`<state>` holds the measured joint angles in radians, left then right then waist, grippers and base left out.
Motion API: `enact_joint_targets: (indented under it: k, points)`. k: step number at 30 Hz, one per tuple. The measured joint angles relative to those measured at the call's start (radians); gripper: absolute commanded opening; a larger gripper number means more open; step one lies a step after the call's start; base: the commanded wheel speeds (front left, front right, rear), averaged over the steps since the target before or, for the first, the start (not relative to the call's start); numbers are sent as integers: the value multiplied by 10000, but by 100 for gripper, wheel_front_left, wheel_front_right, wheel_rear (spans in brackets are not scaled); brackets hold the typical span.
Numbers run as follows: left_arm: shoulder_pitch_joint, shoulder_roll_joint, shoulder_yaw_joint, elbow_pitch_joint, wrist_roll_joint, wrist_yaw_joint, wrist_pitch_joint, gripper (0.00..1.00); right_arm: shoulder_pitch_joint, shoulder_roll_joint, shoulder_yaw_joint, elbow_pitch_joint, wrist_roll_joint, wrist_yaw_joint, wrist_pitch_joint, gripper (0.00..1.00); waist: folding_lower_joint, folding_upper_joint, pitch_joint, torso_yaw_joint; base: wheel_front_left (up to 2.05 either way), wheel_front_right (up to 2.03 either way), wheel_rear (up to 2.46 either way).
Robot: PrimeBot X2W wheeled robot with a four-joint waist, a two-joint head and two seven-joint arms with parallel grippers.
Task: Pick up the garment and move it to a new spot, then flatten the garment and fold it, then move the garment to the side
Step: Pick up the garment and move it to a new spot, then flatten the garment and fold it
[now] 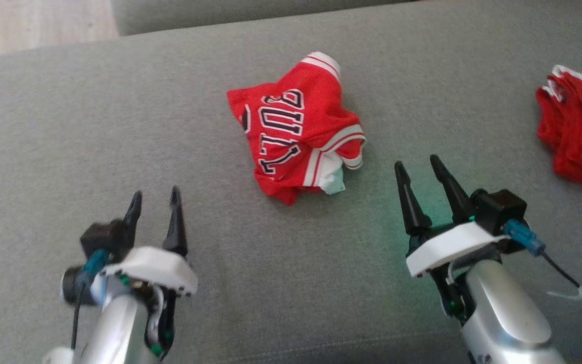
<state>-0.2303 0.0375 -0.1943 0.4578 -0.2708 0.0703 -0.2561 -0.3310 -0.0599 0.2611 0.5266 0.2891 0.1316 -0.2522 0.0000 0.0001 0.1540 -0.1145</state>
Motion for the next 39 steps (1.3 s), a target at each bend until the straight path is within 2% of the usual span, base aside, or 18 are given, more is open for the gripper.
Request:
enact_joint_targets:
  k: [5,10,20,29,39]
  points:
    - [960,2,449,-376,140,-15,0,100,281,4,19,184,-2,0,0,100,0,0,-275,414,0,0,0]
    - [1539,0,301,-543,38,0,2,100,378,4,23,454,-150,0,0,100,0,0,-367,871,0,0,0]
    - [1548,4,-157,-671,38,2,2,100,371,8,581,1197,-268,0,0,100,0,0,-206,1686,0,0,0]
    - [1379,0,-284,-740,36,-2,2,100,291,6,477,1689,-648,0,0,100,0,0,121,2065,0,0,0]
    - [1156,0,-468,-901,-65,13,2,100,-166,6,-63,1613,-1011,0,0,100,0,0,464,2229,0,0,0]
